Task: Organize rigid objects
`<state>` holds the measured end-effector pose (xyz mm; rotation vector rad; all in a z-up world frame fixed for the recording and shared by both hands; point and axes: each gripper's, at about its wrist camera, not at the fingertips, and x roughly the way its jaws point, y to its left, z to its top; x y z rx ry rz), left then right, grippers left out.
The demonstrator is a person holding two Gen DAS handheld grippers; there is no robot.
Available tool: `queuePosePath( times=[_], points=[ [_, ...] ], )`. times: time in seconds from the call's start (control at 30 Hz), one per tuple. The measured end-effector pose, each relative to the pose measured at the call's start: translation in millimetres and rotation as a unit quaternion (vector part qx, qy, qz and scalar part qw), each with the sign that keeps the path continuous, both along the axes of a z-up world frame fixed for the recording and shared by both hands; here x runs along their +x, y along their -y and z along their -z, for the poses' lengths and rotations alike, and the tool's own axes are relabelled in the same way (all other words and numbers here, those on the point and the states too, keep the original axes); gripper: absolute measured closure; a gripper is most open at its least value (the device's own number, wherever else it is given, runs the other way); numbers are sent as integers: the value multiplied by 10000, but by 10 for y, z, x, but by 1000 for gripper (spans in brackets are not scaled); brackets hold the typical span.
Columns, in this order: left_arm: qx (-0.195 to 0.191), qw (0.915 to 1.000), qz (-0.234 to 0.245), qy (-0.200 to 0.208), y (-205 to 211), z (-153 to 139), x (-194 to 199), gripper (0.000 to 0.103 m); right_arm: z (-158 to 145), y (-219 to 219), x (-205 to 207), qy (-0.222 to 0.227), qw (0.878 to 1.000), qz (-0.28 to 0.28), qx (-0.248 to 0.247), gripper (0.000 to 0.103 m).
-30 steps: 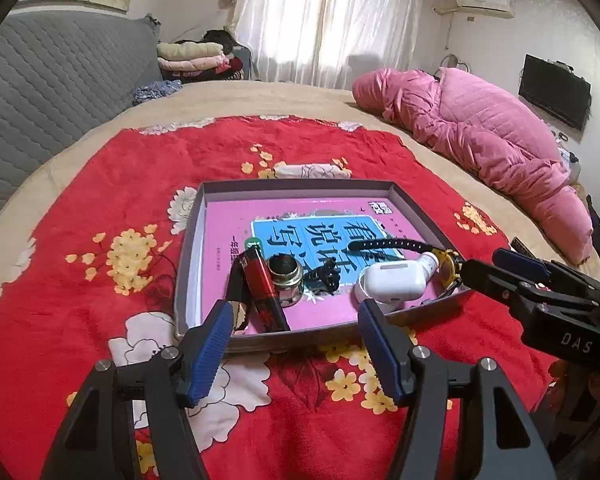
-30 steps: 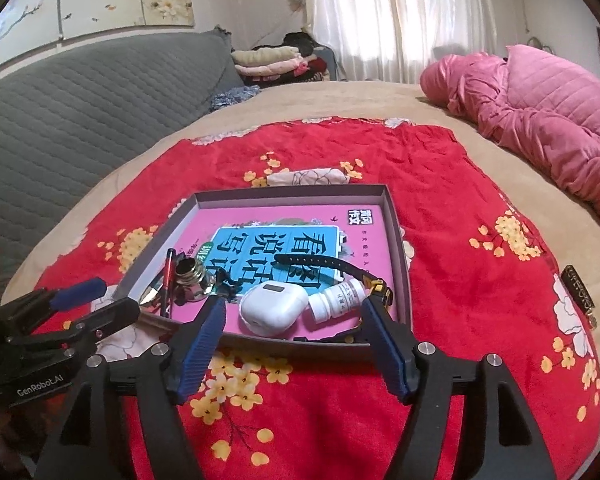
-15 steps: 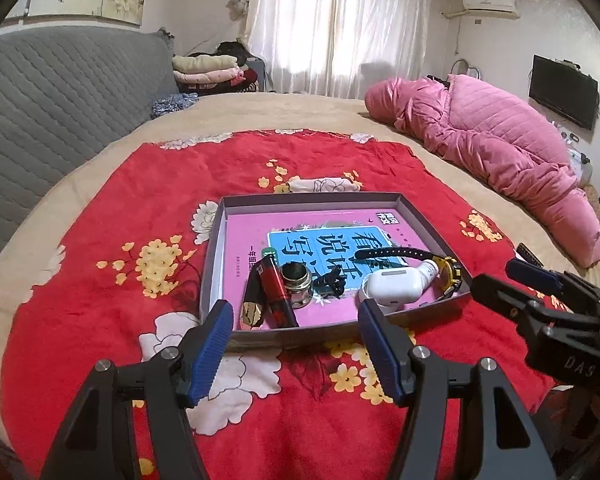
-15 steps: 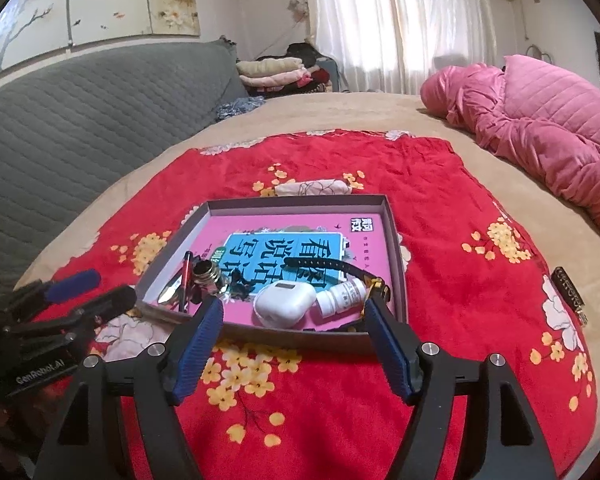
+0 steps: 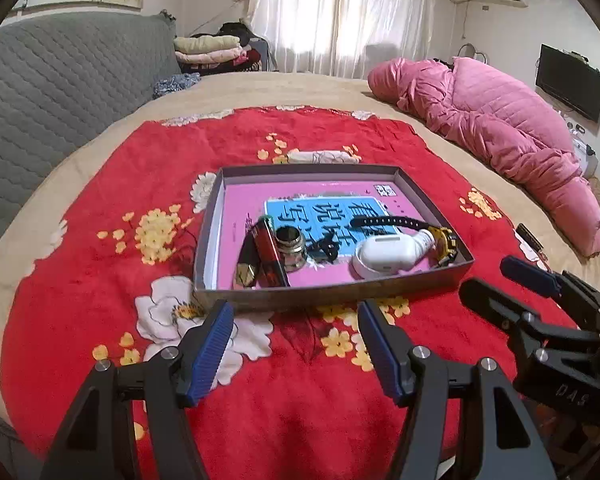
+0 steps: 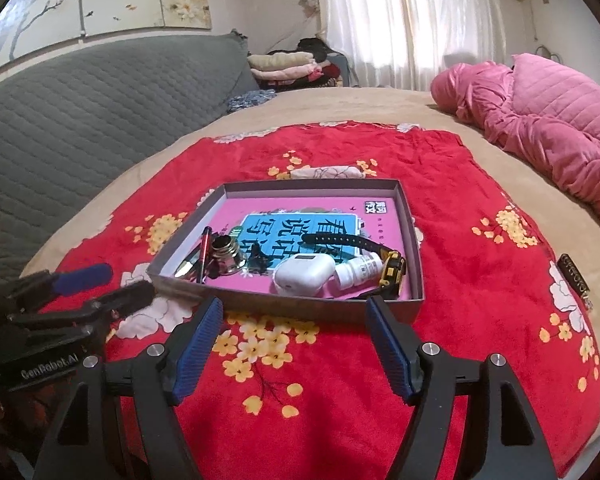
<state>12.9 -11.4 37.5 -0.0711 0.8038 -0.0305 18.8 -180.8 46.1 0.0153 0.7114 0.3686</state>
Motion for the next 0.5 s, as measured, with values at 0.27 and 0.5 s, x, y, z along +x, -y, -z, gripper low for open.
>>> queuePosePath(
  times=[0.27,0.5],
  points=[
    [85,9998,-194,-39,32,-6,-65,39,-18,28,-89,104,9999,-9,54,28],
    [42,9997,-217,-142,78,-35,-98,39,1,-30,-220,133,9998,-150,-49,28]
  ],
)
